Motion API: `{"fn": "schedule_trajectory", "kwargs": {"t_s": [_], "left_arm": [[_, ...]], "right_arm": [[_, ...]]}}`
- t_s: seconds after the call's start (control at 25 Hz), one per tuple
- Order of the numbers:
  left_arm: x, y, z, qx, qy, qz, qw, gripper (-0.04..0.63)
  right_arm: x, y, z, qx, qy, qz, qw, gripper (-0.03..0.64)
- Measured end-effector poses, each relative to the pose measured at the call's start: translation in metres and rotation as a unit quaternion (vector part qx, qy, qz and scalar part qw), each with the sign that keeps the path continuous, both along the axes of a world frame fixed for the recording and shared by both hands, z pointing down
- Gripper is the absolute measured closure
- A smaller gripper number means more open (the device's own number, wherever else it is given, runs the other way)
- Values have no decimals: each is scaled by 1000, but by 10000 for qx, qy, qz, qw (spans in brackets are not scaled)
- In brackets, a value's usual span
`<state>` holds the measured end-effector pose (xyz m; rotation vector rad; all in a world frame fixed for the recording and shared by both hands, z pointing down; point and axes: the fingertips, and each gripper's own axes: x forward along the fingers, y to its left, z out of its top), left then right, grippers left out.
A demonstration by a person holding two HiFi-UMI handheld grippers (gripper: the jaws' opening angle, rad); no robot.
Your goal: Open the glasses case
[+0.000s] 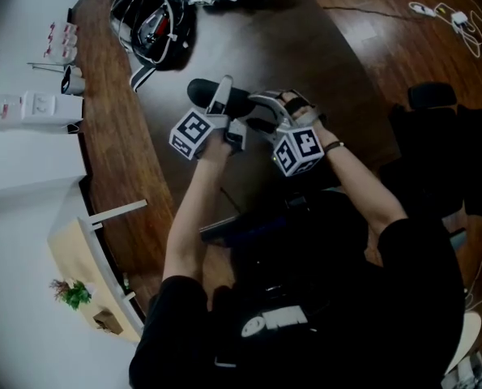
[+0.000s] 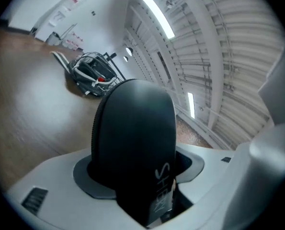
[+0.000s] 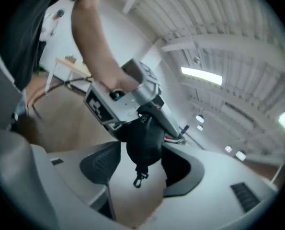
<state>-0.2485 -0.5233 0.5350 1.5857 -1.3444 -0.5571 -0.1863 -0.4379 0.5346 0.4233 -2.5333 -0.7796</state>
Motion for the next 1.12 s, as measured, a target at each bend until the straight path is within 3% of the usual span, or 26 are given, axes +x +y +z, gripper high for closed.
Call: {"fn": "schedule_trajectory", "kwargs": {"t_s": [0.08, 0.16, 0.24, 0.32, 0.4, 0.48, 0.52, 0.6, 0.68, 0.72, 0.76, 0.84, 0.88, 0.92, 0.96, 1.0, 1.08, 1.12], "left_arm": [[8, 1, -4, -34, 579, -156, 9982, 287], [14, 3, -4, -108, 909, -327, 9953, 288], [15, 2, -6, -103, 847, -356, 9957, 288], [16, 3, -14, -15, 632, -121, 9979, 280], [24, 5, -30, 380, 412, 382, 9977, 267], [37, 8, -54, 1057, 218, 974, 9894, 243], [42, 10, -64, 1343, 147, 1200, 9835, 226], [43, 16, -75, 1683, 163, 1419, 9753, 179], [41, 24, -85, 1951, 350, 1527, 9682, 179], [42, 28, -90, 2098, 425, 1622, 9633, 179], [44, 32, -96, 2236, 456, 1734, 9581, 179], [48, 37, -103, 2412, 458, 1887, 9508, 179], [48, 37, -104, 2434, 447, 1897, 9501, 179], [46, 37, -102, 2401, 392, 1862, 9519, 181], [43, 36, -98, 2308, 265, 1794, 9560, 230], [40, 34, -92, 2172, 93, 1718, 9608, 396], [36, 33, -83, 1953, -107, 1617, 9673, 518], [35, 33, -82, 1909, -80, 1554, 9692, 525]], "right_arm": [[-3, -5, -4, 986, 212, 128, 9948, 316], [-3, -9, -6, 1429, 287, 211, 9891, 293], [-3, -12, -7, 1553, 304, 242, 9871, 304], [-2, -12, -12, 1472, 157, 220, 9887, 318], [4, -10, -23, 984, -269, 174, 9946, 325], [11, -8, -35, 6, -979, 21, 9952, 334], [14, -6, -41, -610, -1380, -131, 9885, 334], [16, 0, -50, -1882, -2025, -402, 9602, 334], [21, -1, -59, -3052, -2541, -505, 9164, 335], [25, -4, -63, -3666, -2853, -557, 8838, 338], [31, -8, -65, -4321, -3193, -646, 8409, 339], [40, -15, -69, -5442, -3806, -879, 7425, 339], [45, -17, -72, -5775, -4027, -976, 7034, 339], [49, -18, -76, -5978, -4205, -1054, 6744, 341], [53, -21, -80, -6137, -4365, -1147, 6478, 341], [57, -23, -85, -6343, -4523, -1301, 6134, 339], [64, -29, -89, -6875, -4805, -1686, 5177, 337], [66, -32, -86, -7058, -4903, -1750, 4804, 336]]}}
